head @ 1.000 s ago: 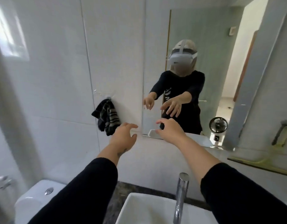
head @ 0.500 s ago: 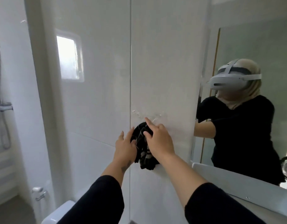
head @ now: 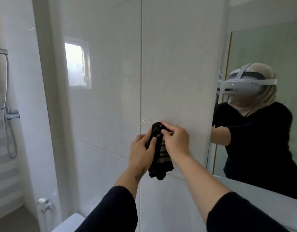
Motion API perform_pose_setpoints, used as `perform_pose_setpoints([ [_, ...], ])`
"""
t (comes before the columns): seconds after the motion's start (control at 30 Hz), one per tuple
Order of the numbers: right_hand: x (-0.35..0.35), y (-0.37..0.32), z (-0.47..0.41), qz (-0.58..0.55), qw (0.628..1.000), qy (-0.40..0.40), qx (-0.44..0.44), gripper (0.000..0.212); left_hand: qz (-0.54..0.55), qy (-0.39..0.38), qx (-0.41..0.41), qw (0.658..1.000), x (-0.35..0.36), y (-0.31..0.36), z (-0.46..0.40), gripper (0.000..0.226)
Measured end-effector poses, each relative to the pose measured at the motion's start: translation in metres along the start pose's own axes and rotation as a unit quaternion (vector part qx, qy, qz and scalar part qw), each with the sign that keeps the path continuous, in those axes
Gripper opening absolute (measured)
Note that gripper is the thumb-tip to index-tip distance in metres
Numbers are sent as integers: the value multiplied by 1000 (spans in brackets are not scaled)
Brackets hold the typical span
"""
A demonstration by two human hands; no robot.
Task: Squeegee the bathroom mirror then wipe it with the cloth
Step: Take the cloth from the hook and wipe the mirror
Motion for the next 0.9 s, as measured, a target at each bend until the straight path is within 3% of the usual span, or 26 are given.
perform_pose_setpoints([
  [0.13,-48,-37,11,-89,995,-23,-27,29,-7,12,63,998,-11,48,10,43],
  [0.27,-104,-82,28,-130,990,-21,-45,29,47,-51,107,992,-3,112,22,53],
  [0.37,-146,-112,42,-137,987,10,-78,23,123,-82,154,977,9,166,27,48],
  [0.43,-171,-127,52,-99,988,25,-114,20,166,-93,180,965,17,203,29,42],
  [0.6,-225,-146,73,-5,990,6,-137,37,177,-138,242,944,44,279,32,34],
  [0.77,-275,-157,80,33,985,60,-160,40,119,-158,275,941,64,319,28,39],
  [0.9,-303,-155,71,131,970,126,-162,40,24,-133,282,950,71,321,15,44],
])
Point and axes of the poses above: each hand's wrist, its own z-axis away from the middle knuckle, its own x-axis out of the palm, y = z × x, the point moved 1 cm from there along -z, towards the middle knuckle, and after that the axes turned 15 degrees about -y, right-handed, at the moved point
